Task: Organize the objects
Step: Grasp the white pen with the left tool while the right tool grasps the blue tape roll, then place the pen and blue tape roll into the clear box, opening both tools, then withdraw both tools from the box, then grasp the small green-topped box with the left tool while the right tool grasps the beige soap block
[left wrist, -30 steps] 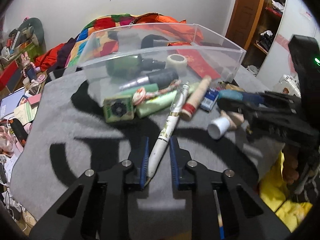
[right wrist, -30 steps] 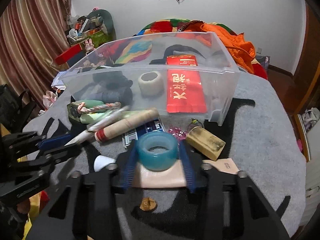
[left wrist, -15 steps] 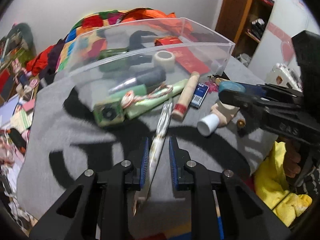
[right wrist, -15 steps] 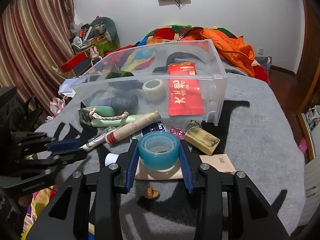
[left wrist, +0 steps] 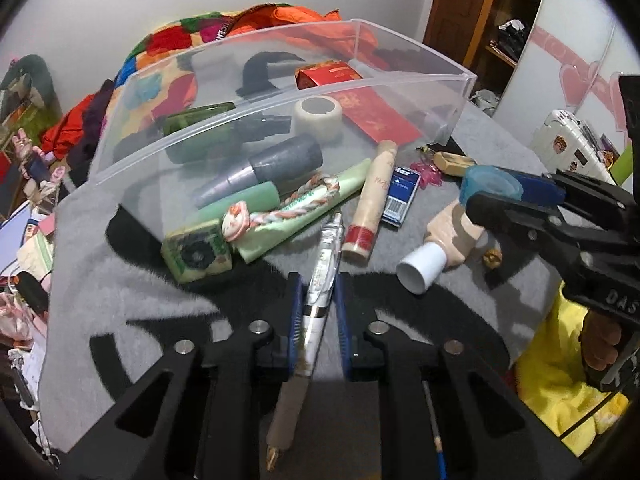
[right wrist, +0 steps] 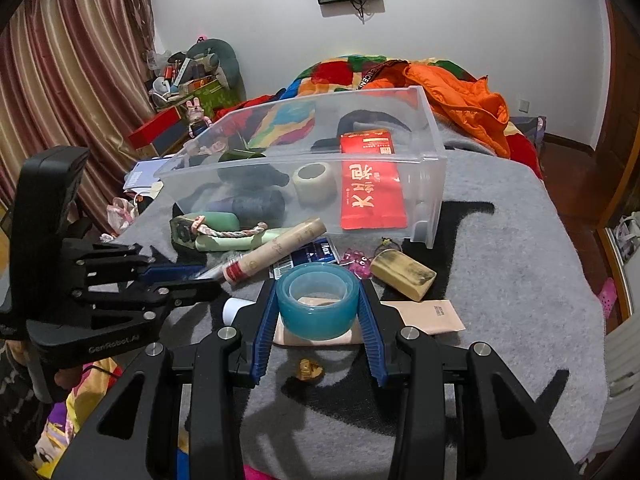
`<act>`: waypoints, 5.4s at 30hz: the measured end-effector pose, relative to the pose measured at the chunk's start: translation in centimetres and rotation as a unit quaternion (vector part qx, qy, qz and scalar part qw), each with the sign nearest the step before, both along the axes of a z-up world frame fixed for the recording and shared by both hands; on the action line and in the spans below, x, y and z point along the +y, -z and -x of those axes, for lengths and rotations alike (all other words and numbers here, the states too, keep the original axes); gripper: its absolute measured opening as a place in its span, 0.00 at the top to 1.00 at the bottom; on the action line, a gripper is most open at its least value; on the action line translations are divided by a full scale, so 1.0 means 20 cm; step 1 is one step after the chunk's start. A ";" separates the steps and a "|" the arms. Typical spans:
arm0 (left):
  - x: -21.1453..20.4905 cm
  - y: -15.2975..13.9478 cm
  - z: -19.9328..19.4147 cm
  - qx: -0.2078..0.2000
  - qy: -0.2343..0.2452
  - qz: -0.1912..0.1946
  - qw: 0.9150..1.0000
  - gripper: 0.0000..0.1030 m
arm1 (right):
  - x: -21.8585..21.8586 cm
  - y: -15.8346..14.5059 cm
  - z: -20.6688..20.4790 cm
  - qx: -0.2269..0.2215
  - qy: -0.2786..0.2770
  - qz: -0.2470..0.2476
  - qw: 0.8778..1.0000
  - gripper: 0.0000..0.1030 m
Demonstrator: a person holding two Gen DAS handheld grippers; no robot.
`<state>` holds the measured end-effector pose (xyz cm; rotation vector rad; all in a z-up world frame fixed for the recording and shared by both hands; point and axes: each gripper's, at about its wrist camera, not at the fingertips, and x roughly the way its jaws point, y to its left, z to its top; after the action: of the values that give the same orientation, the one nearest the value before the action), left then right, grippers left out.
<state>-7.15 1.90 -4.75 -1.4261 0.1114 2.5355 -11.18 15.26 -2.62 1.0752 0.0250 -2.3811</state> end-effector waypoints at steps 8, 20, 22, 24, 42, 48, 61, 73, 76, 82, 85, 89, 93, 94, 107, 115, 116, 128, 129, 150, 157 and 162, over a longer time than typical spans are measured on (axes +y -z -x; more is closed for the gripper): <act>-0.07 -0.10 -0.15 0.036 -0.030 -0.014 0.999 0.90 | 0.00 -0.04 -0.01 0.008 0.003 0.003 1.000 0.65; -0.14 -0.35 -0.24 0.105 -0.052 -0.040 0.992 0.90 | -0.02 -0.18 -0.04 0.046 0.009 -0.001 0.999 0.65; -0.13 -0.39 -0.23 0.114 -0.052 -0.044 0.991 0.90 | -0.02 -0.21 -0.04 0.055 0.009 -0.002 0.998 0.65; -0.13 -0.42 -0.23 0.124 -0.052 -0.045 0.990 0.90 | -0.02 -0.25 -0.03 0.067 0.010 -0.002 0.998 0.65; -0.09 -0.71 0.01 0.187 -0.042 -0.060 0.980 0.90 | -0.04 -0.35 0.16 0.098 0.016 -0.017 0.995 0.65; -0.07 -0.73 0.14 0.184 -0.037 -0.074 0.979 0.90 | -0.08 -0.36 0.22 0.102 0.008 -0.021 0.994 0.65; -0.08 -0.59 0.36 0.161 -0.064 -0.080 0.982 0.90 | -0.21 -0.29 0.40 0.093 0.001 -0.047 0.995 0.65; -0.13 -0.38 0.49 0.098 -0.072 -0.111 0.986 0.90 | -0.19 -0.14 0.55 0.038 0.015 -0.064 0.997 0.65; -0.16 -0.34 0.50 0.089 -0.081 -0.111 0.986 0.87 | -0.21 -0.11 0.56 0.034 0.015 -0.069 0.997 0.65; -0.20 -0.28 0.50 0.076 -0.091 -0.088 0.989 0.79 | -0.22 -0.10 0.58 0.027 0.016 -0.070 0.997 0.60; -0.19 -0.24 0.49 0.066 -0.090 -0.078 0.991 0.71 | -0.22 -0.11 0.58 0.028 0.016 -0.070 0.997 0.50; -0.17 -0.21 0.46 0.062 -0.086 -0.068 0.992 0.68 | -0.22 -0.11 0.57 0.037 0.015 -0.072 0.997 0.49; -0.16 -0.22 0.41 0.071 -0.084 -0.058 0.992 0.63 | -0.21 -0.14 0.54 0.043 0.013 -0.071 0.996 0.48; -0.16 -0.23 0.40 0.073 -0.083 -0.059 0.992 0.59 | -0.21 -0.14 0.53 0.044 0.012 -0.069 0.997 0.46; -0.19 -0.38 0.20 0.124 -0.094 -0.051 0.987 0.31 | -0.10 -0.22 0.35 0.072 0.020 -0.065 0.995 0.31; -0.23 -0.33 0.09 0.115 -0.095 -0.041 0.988 0.31 | 0.02 -0.24 0.25 0.082 0.040 -0.069 0.993 0.30; -0.23 -0.31 0.08 0.111 -0.095 -0.036 0.989 0.31 | 0.04 -0.23 0.24 0.082 0.044 -0.071 0.993 0.30; -0.39 -0.03 0.06 0.039 -0.131 -0.034 0.990 0.31 | 0.16 -0.03 0.21 0.026 0.054 -0.088 0.994 0.30; -0.40 -0.02 0.06 0.035 -0.133 -0.035 0.990 0.31 | 0.17 -0.01 0.20 0.021 0.056 -0.088 0.994 0.30; -0.34 0.01 0.11 0.051 -0.135 -0.072 0.987 0.51 | 0.12 0.13 0.29 -0.024 0.040 -0.060 0.997 0.52; -0.37 0.01 0.07 0.049 -0.144 -0.096 0.984 0.65 | 0.11 0.12 0.25 -0.016 0.027 -0.063 0.998 0.67; -0.38 0.00 0.03 0.051 -0.148 -0.092 0.983 0.67 | 0.12 0.10 0.21 -0.013 0.030 -0.057 0.998 0.72</act>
<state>-7.76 -5.78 -4.72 -1.3266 -0.3341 2.7668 -15.42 17.63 -4.68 1.1760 0.1235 -2.4436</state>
